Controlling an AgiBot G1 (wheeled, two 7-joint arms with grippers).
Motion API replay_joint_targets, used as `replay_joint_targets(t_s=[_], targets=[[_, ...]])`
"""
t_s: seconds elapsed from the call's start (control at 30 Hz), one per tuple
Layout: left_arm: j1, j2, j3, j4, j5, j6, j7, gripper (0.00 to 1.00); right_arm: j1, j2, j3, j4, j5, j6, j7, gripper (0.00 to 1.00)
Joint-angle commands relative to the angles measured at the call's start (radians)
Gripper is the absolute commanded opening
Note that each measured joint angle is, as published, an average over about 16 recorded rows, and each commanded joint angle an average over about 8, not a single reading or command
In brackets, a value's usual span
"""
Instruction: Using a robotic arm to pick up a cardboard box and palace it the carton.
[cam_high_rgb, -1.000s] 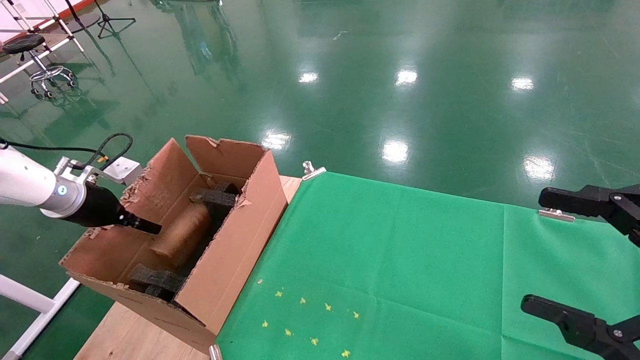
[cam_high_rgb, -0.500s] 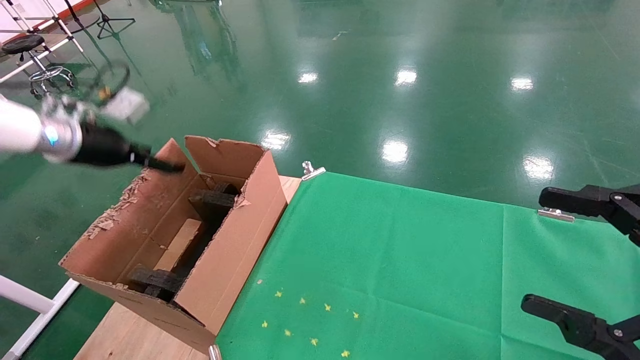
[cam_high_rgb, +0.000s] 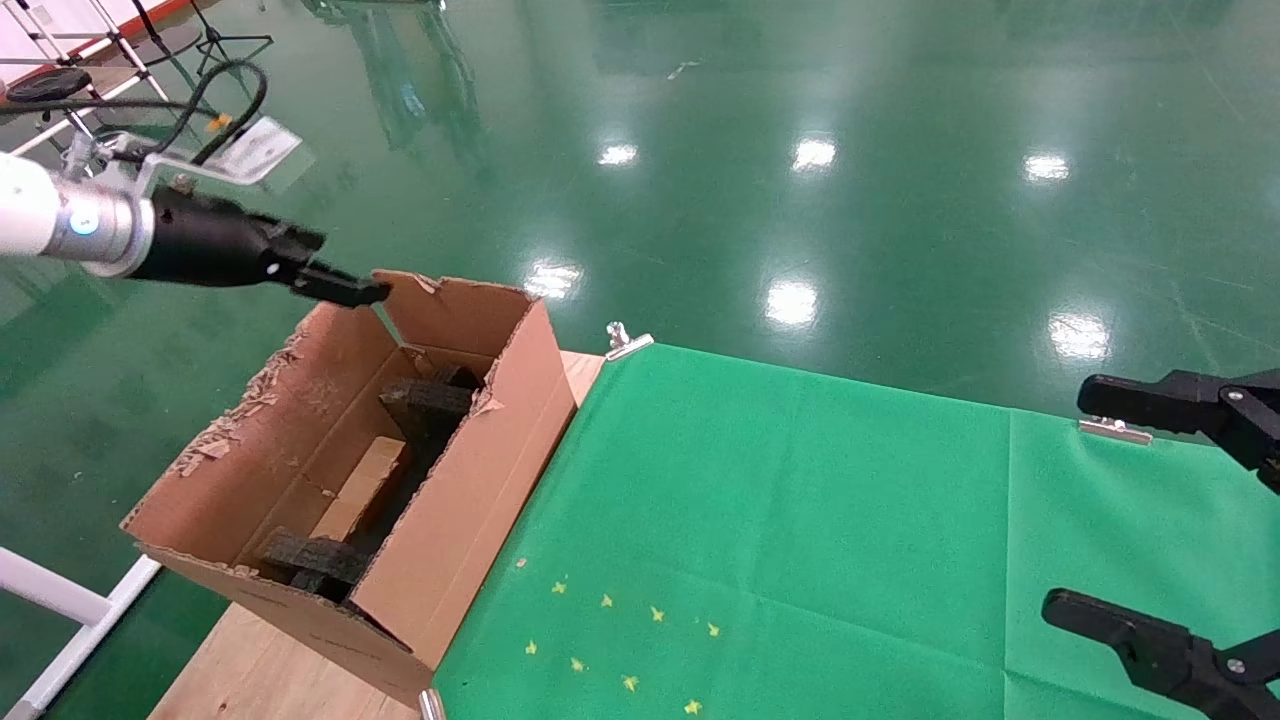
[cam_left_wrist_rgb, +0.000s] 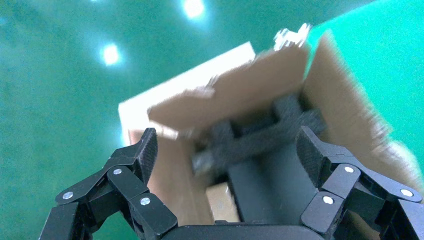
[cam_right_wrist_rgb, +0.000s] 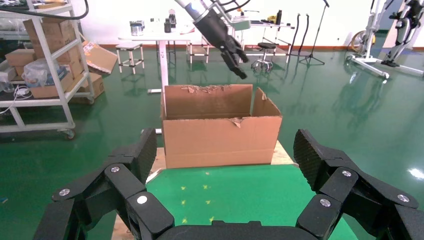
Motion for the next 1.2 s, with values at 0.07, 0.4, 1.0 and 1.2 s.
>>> replay_joint_targets(t_s=[0.07, 0.4, 1.0, 1.2], targets=[[0.030, -0.002, -0.026, -0.029, -0.031, 0.014, 0.013, 1.00, 0.000, 0.000, 0.000, 0.000, 0.000, 0.000, 0.000, 1.00], [0.178, -0.010, -0.155, -0.166, -0.178, 0.078, 0.075, 1.00, 0.000, 0.000, 0.000, 0.000, 0.000, 0.000, 0.000, 1.00], [0.445, -0.024, -0.386, -0.412, -0.442, 0.194, 0.186, 1.00, 0.000, 0.000, 0.000, 0.000, 0.000, 0.000, 0.000, 1.00], [0.534, -0.029, -0.463, -0.494, -0.530, 0.232, 0.223, 1.00, 0.000, 0.000, 0.000, 0.000, 0.000, 0.000, 0.000, 1.00]])
